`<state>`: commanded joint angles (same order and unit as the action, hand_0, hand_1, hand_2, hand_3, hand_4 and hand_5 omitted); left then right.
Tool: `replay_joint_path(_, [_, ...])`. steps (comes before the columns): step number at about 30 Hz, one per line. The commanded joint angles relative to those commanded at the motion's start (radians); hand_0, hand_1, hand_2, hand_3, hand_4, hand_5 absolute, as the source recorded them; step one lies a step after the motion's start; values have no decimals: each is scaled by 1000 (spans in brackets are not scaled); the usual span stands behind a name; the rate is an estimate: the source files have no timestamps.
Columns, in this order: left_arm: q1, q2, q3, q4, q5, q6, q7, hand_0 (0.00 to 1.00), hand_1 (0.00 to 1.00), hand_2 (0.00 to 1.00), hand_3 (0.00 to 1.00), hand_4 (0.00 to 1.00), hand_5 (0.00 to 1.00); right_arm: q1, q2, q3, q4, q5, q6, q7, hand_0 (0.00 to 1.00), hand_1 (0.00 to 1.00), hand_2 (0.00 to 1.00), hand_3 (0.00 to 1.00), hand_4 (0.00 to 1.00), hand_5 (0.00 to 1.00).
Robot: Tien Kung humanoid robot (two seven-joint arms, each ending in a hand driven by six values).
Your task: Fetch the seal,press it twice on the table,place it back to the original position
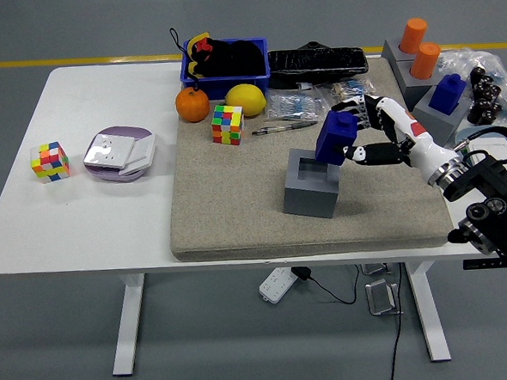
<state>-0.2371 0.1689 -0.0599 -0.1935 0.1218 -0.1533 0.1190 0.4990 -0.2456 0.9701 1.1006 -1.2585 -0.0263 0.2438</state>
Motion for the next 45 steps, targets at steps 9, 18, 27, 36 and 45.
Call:
replay_joint_path(9, [0, -2, 0, 0, 1, 0, 1, 820, 817, 793, 836, 816, 433, 21, 19, -45, -44, 8, 2, 2, 550, 419, 408, 445, 687, 2])
replay_joint_path(18, [-3, -1, -1, 0, 2, -1, 1, 820, 818, 793, 835, 817, 434, 37, 32, -65, -88, 11, -2, 10, 549, 419, 407, 445, 691, 2])
replay_joint_path(27, [-1, -2, 0, 1, 0, 0, 1, 820, 818, 793, 836, 817, 434, 37, 37, -71, -91, 13, -2, 10, 548, 419, 407, 445, 695, 2])
replay_joint_path(36, [-2, -2, -3, 1, 2, 0, 1, 820, 818, 793, 836, 817, 433, 38, 39, -78, -89, 15, -3, 11, 549, 419, 408, 447, 696, 2])
replay_joint_path(45, [-3, -2, 1, 1, 1, 0, 1, 820, 820, 794, 836, 817, 434, 40, 46, -82, -108, 16, -7, 16, 548, 418, 407, 445, 698, 2])
